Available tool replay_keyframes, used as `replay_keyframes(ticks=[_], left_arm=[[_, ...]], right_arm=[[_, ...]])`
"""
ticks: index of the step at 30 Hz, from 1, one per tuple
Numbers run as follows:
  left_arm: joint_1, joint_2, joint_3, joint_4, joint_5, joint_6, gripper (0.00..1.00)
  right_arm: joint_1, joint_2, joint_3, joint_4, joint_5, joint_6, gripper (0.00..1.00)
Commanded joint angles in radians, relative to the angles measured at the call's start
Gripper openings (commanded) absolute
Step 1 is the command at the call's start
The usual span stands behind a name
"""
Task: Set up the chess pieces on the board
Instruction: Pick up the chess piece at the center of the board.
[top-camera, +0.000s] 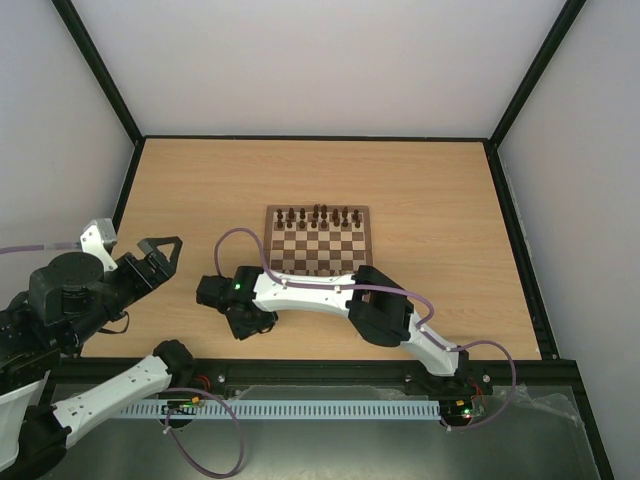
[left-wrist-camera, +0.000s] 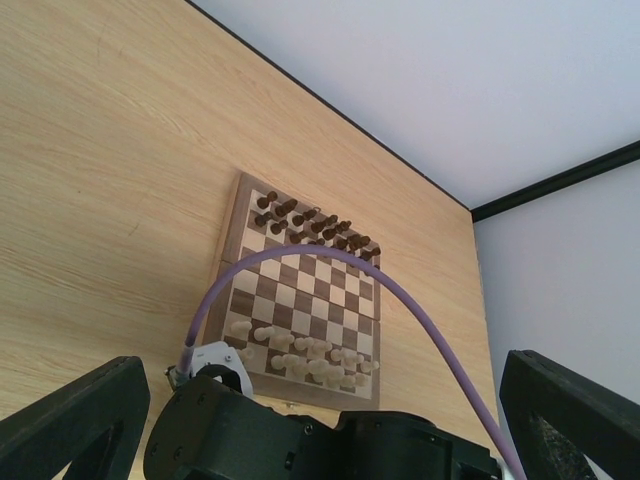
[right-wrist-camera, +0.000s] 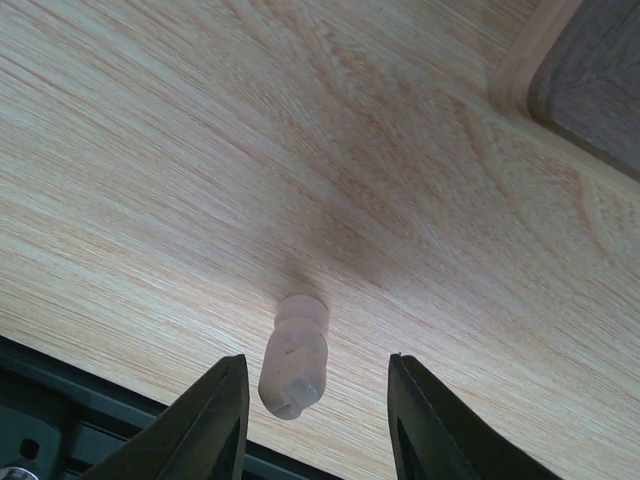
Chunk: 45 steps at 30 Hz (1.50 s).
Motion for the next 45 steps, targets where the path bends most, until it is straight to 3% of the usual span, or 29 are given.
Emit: replay_keyframes(ticks=[1,9,17,33,45], left_arm=[[-0.004,-0.008,-0.019,-0.004,-0.010,-0.003,0.99],[-0.004,-0.005,-0.030,0.009,-0.006,-0.001,0.99],[-0.004,-0.004,-0.043,0.015,-0.005,0.000,0.99],[-0.005,-0.006,-0.060,0.023,-0.014,0.003,0.99],[-0.005,-0.003,-0.062,0.026,-0.017,0.004,0.99]], right_arm=[[0.015,0.004,0.012,-0.078,0.009,-0.001,0.38],[0.020,0.019,0.020,-0.108,0.036,-0.009,0.31],[0.020,0.018,0.019,-0.140,0.087,-0.005,0.32],[0.020,0.047,0.046,-0.097,0.026,-0.034,0.31],[0.010,0.059,0.048,-0.095,0.033,-0.043,0.22]])
